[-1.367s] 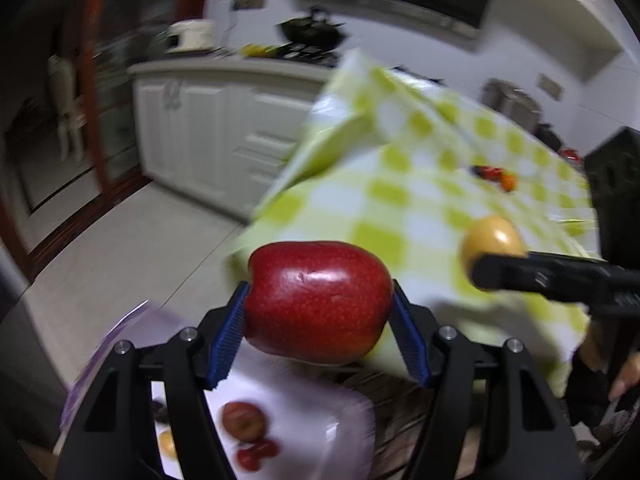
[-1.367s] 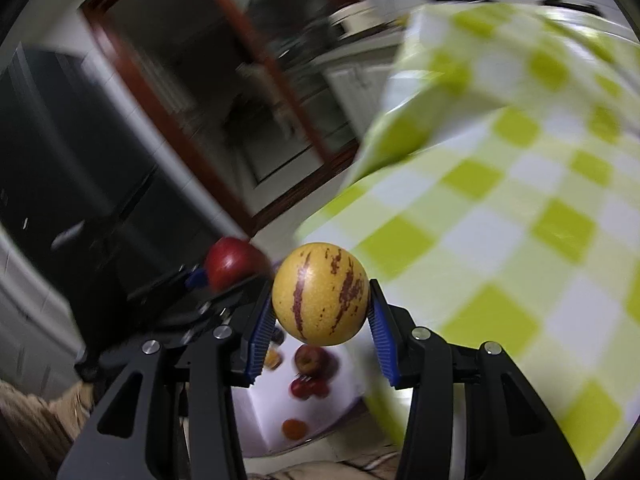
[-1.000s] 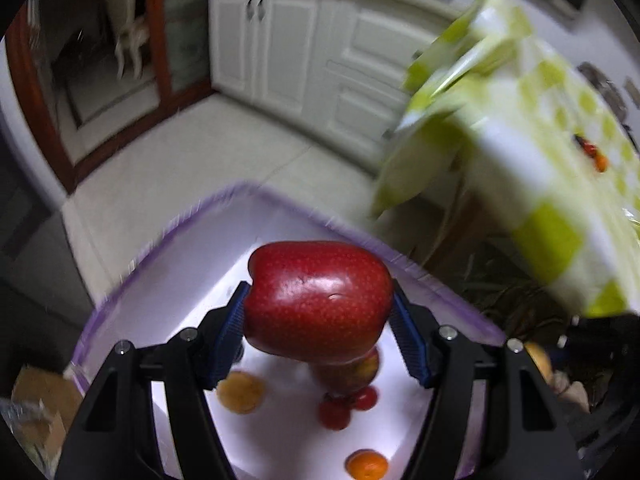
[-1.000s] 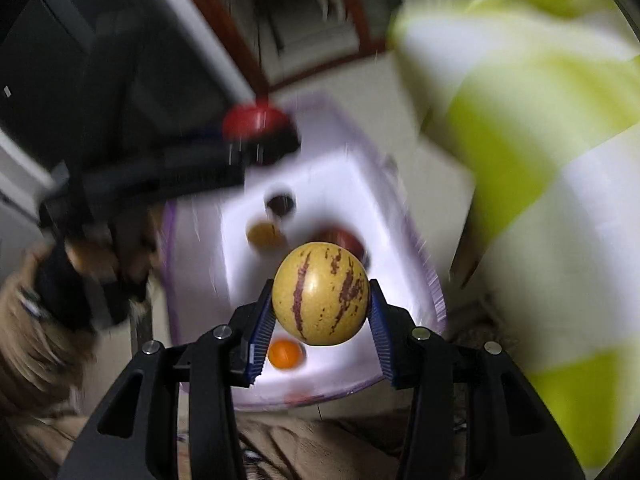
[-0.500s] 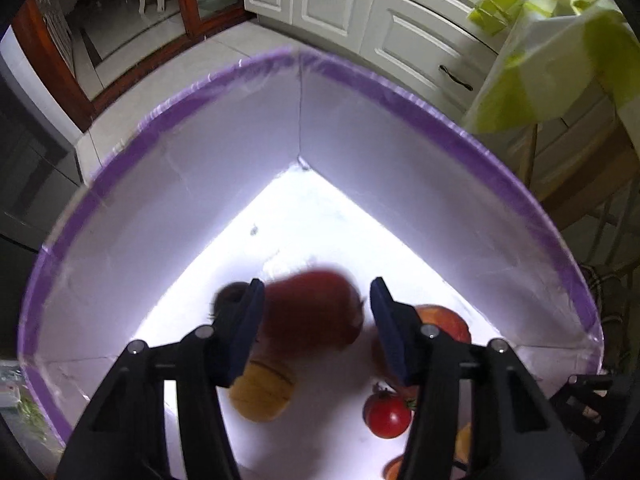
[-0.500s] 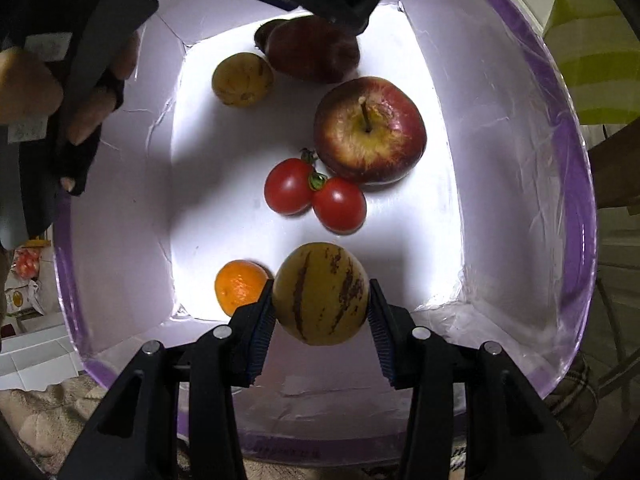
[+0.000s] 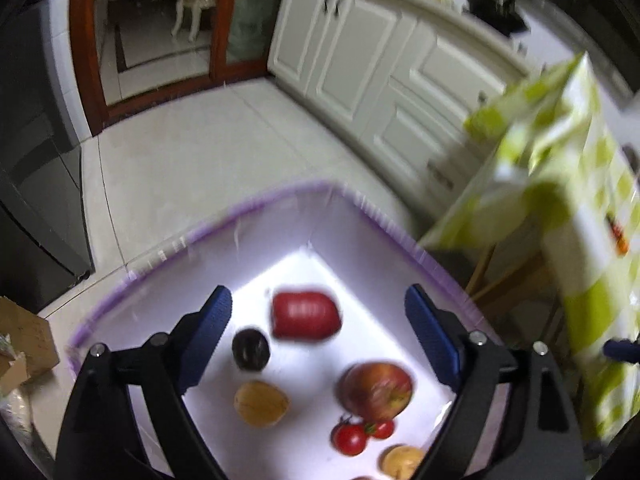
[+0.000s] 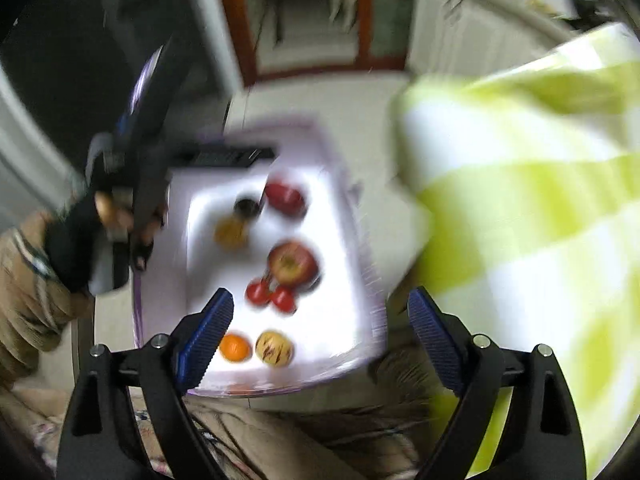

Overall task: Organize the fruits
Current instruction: 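Return both tools to the remaining fruits on the table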

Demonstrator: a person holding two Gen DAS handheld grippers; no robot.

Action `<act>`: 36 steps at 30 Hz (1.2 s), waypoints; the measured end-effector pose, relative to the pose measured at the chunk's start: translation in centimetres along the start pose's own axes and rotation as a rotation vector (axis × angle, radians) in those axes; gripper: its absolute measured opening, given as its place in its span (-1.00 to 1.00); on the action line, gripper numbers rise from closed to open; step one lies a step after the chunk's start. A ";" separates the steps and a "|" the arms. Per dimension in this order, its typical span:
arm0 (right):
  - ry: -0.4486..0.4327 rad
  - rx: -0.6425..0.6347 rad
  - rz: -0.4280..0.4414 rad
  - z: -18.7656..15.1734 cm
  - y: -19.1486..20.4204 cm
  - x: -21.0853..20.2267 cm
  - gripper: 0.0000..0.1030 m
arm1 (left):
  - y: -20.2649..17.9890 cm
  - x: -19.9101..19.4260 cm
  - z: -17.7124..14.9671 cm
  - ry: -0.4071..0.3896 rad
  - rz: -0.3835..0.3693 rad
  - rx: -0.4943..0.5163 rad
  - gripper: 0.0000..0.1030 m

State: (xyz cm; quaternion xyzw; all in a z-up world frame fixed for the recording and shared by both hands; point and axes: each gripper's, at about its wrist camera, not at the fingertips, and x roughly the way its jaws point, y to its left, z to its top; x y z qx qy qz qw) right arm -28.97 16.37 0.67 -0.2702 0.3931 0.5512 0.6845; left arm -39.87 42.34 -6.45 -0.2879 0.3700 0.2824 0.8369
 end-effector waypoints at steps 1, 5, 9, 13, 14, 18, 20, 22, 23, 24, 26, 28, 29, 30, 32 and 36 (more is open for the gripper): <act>-0.045 0.031 0.004 0.9 -0.6 -1.1 0.69 | -0.4 -0.7 0.7 -0.030 -0.004 -0.002 0.71; -0.302 0.217 0.012 -0.2 -6.9 -9.8 0.71 | -5.0 -4.7 3.0 -0.168 -0.078 0.050 0.86; -0.446 0.374 -0.123 -3.2 -12.0 -15.7 0.71 | -13.2 -7.0 4.1 -0.204 -0.193 0.201 0.97; -0.485 0.595 -0.234 -8.1 -18.4 -18.6 0.71 | -24.0 -7.2 5.3 -0.143 -0.334 0.414 0.97; -0.500 0.653 -0.245 -9.6 -19.8 -19.4 0.71 | -26.2 -7.2 5.6 -0.134 -0.360 0.444 0.97; -0.533 0.793 -0.331 -14.6 -24.0 -22.0 0.71 | -37.3 -5.5 6.3 -0.032 -0.455 0.581 0.97; -0.548 0.840 -0.390 -16.6 -25.5 -22.9 0.71 | -43.5 -4.5 4.8 -0.007 -0.465 0.675 0.97; -0.547 0.884 -0.457 -18.6 -26.7 -23.2 0.71 | -48.0 -3.1 3.0 0.008 -0.490 0.725 0.97; -0.534 0.912 -0.486 -19.6 -27.4 -23.2 0.71 | -50.2 -2.7 2.0 0.019 -0.515 0.745 0.97; -0.513 0.950 -0.512 -20.6 -28.3 -23.1 0.71 | -51.2 -2.4 0.6 0.021 -0.531 0.758 0.97; -0.492 1.004 -0.533 -22.5 -29.5 -23.4 0.71 | -54.8 -1.3 -1.6 0.030 -0.558 0.797 0.97; -0.468 1.049 -0.549 -24.2 -31.1 -23.7 0.71 | -58.7 0.5 -3.3 0.042 -0.559 0.841 0.97; -0.456 1.062 -0.557 -24.8 -31.7 -23.7 0.71 | -60.1 1.3 -3.9 0.040 -0.545 0.859 0.97; -0.446 1.070 -0.563 -25.3 -32.3 -23.6 0.71 | -61.4 2.1 -4.3 0.034 -0.522 0.869 0.97; -0.430 1.090 -0.574 -26.5 -33.1 -23.5 0.71 | -64.2 4.1 -4.7 0.028 -0.480 0.853 0.97; -0.418 1.144 -0.560 -28.5 -34.8 -23.0 0.71 | -65.8 6.3 -4.0 -0.010 -0.465 0.779 0.97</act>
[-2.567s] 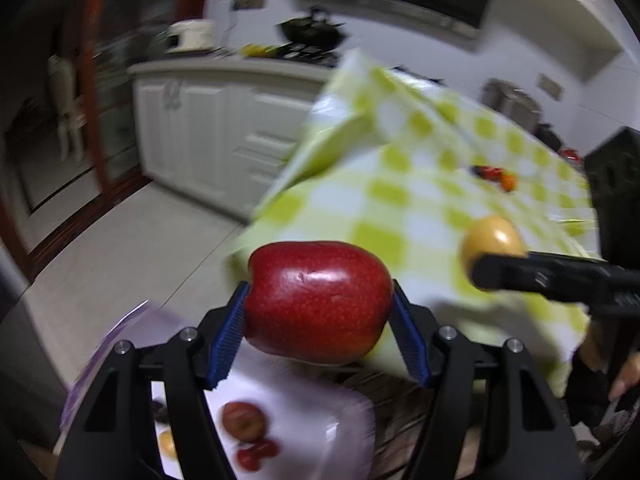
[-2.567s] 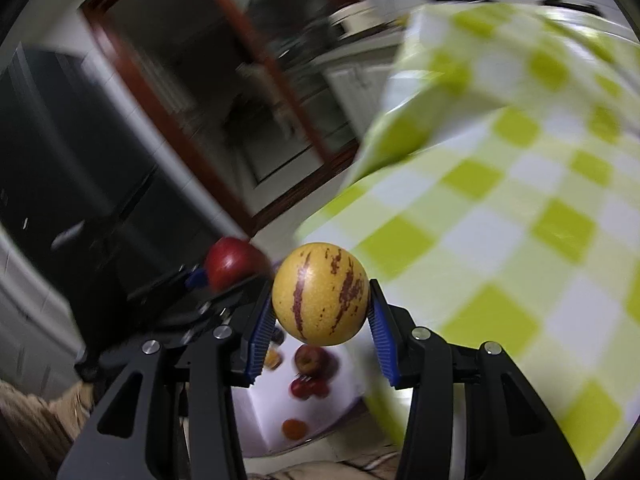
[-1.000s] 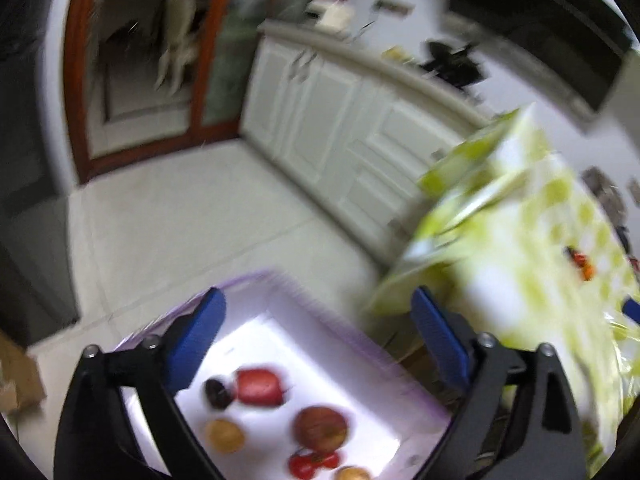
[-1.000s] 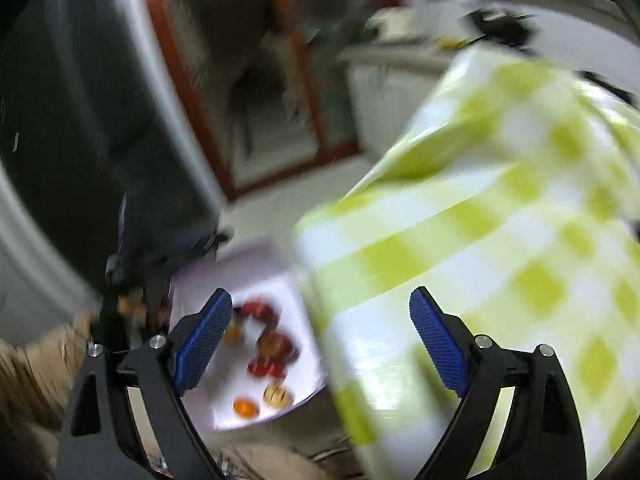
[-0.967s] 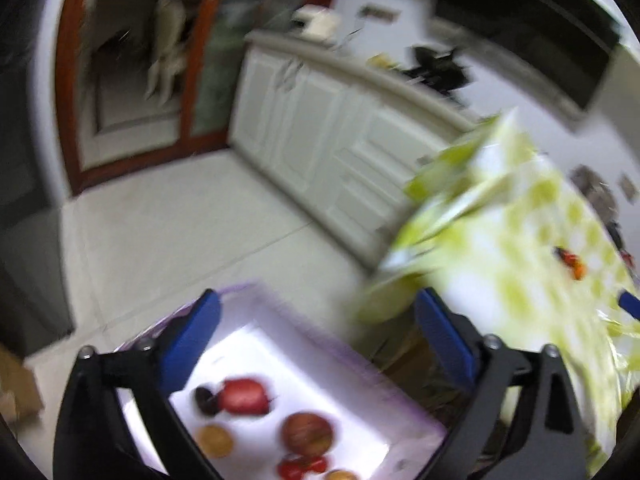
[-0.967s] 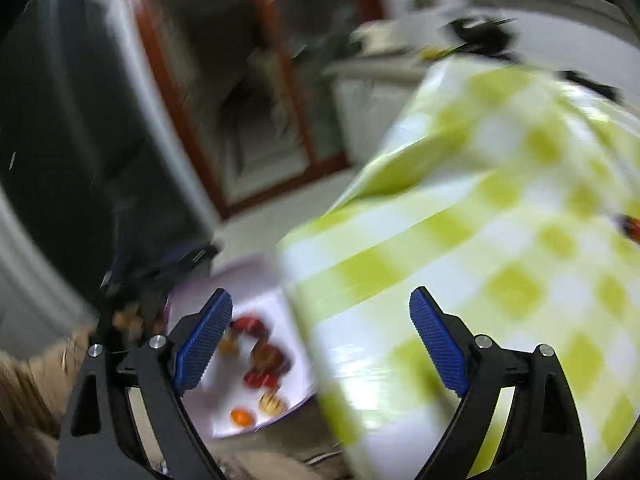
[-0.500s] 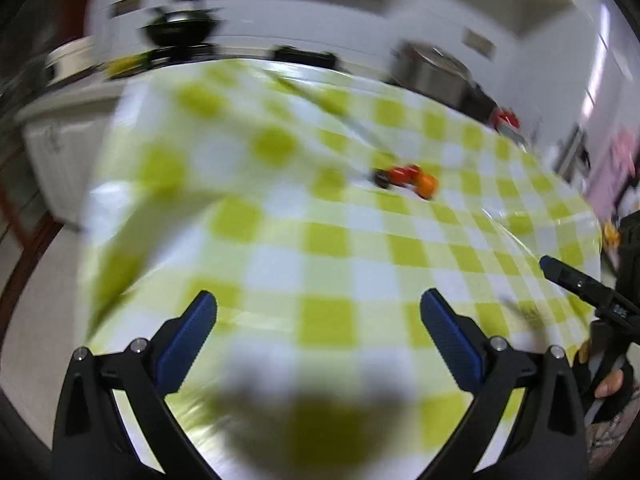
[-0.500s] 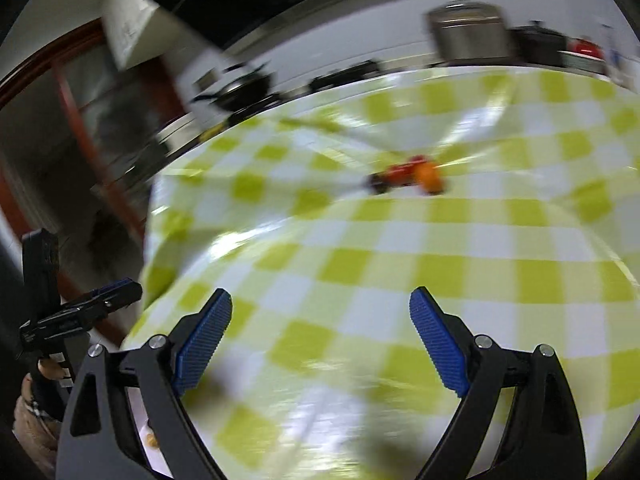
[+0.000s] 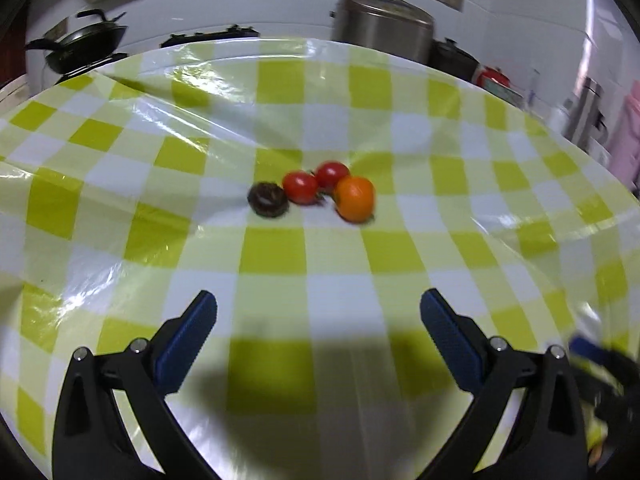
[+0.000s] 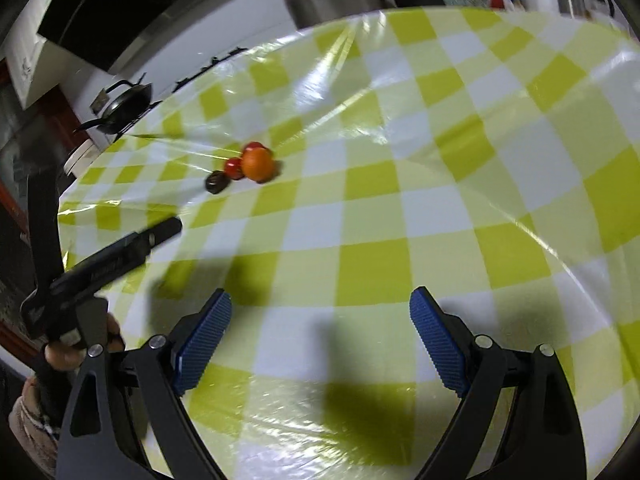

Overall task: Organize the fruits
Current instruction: 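Return both tools to the remaining fruits on the table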

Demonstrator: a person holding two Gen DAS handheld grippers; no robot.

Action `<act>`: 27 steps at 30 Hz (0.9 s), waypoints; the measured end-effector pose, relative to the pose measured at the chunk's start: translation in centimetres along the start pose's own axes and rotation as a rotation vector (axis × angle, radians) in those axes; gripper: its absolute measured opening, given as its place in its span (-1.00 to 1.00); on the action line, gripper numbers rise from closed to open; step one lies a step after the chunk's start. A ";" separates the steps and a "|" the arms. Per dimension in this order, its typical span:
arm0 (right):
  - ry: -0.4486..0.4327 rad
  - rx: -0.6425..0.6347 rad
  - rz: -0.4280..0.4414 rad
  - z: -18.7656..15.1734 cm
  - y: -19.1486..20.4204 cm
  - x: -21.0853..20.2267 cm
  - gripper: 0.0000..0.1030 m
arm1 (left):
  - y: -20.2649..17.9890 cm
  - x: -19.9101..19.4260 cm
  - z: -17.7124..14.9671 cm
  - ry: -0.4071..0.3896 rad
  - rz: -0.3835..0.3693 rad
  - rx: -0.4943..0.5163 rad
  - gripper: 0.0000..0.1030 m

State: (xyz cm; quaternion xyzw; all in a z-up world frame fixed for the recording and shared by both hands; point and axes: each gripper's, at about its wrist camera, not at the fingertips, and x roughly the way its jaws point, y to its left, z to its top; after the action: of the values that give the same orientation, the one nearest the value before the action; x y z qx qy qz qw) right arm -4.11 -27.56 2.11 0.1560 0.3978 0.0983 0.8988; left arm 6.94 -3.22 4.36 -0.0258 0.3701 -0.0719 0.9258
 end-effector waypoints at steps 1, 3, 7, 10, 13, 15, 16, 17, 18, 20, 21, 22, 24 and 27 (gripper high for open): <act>0.013 0.014 0.002 0.0 -0.5 0.5 0.71 | 0.3 0.8 0.3 -0.013 0.015 -0.018 0.97; 0.025 0.028 -0.002 0.1 -1.0 1.3 0.71 | 0.9 1.2 0.4 -0.033 0.030 -0.040 0.97; 0.037 0.026 -0.003 0.4 -1.2 2.2 0.71 | 2.6 2.0 1.2 -0.054 0.046 -0.074 0.97; 0.050 0.029 -0.003 1.0 -0.9 2.9 0.71 | 3.3 2.4 2.4 -0.051 0.046 -0.075 0.97; 0.077 0.011 0.000 1.9 0.3 3.9 0.71 | 3.7 4.0 3.5 -0.019 0.076 -0.059 0.97; 0.082 -0.017 -0.011 2.8 1.3 4.4 0.71 | 4.1 4.8 3.7 -0.011 0.073 -0.074 0.97; 0.078 -0.031 -0.018 3.3 1.8 4.7 0.71 | 4.5 5.3 3.7 -0.002 0.069 -0.087 0.97; 0.066 -0.046 -0.021 3.8 2.3 5.0 0.71 | 4.6 5.5 3.7 0.006 0.061 -0.097 0.97; 0.050 -0.061 -0.022 4.4 2.8 5.4 0.71 | 4.7 5.5 3.7 0.005 0.055 -0.100 0.97; 0.038 -0.073 -0.037 5.6 3.5 6.7 0.71 | 4.8 5.0 3.4 -0.025 0.051 -0.102 0.97; 0.036 -0.075 -0.037 6.2 3.8 7.5 0.71 | 4.8 4.9 3.3 -0.031 0.053 -0.102 0.97; 0.033 -0.075 -0.034 6.7 3.9 8.1 0.71 | 4.9 4.8 3.3 -0.033 0.046 -0.103 0.97; 0.022 -0.072 -0.037 8.1 4.3 10.0 0.71 | 5.3 5.1 3.3 -0.019 0.023 -0.121 0.97; 0.013 -0.054 -0.012 9.7 4.4 12.3 0.71 | 6.4 5.6 3.3 -0.002 0.023 -0.184 0.97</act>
State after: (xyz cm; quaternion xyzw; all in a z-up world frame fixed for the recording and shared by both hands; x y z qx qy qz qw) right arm 11.08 -21.69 1.45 0.1289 0.4017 0.1048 0.9006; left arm 13.90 2.20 2.30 -0.1063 0.3747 -0.0271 0.9206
